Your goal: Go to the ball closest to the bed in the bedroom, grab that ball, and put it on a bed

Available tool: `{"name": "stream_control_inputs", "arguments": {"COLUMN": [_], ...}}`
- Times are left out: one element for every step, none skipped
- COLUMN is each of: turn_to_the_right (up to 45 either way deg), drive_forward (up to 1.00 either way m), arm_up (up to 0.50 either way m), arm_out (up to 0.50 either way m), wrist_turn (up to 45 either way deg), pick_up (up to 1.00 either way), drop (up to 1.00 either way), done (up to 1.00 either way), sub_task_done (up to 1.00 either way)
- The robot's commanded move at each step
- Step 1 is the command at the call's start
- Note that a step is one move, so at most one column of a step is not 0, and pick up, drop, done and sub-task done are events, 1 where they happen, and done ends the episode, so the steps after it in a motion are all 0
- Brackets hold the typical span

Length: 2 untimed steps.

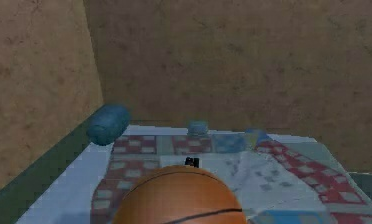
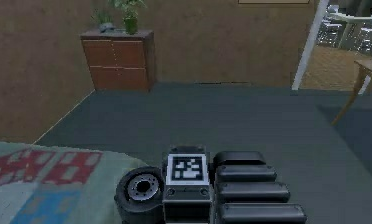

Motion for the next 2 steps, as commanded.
{"name": "stream_control_inputs", "arguments": {"turn_to_the_right": [21.0, -30.0], "drive_forward": [0.0, 0.0], "arm_up": [0.0, 0.0], "arm_out": [0.0, 0.0], "wrist_turn": [0.0, 0.0], "pick_up": [0.0, 0.0], "drop": [0.0, 0.0], "done": [0.0, 0.0], "sub_task_done": [0.0, 0.0]}}
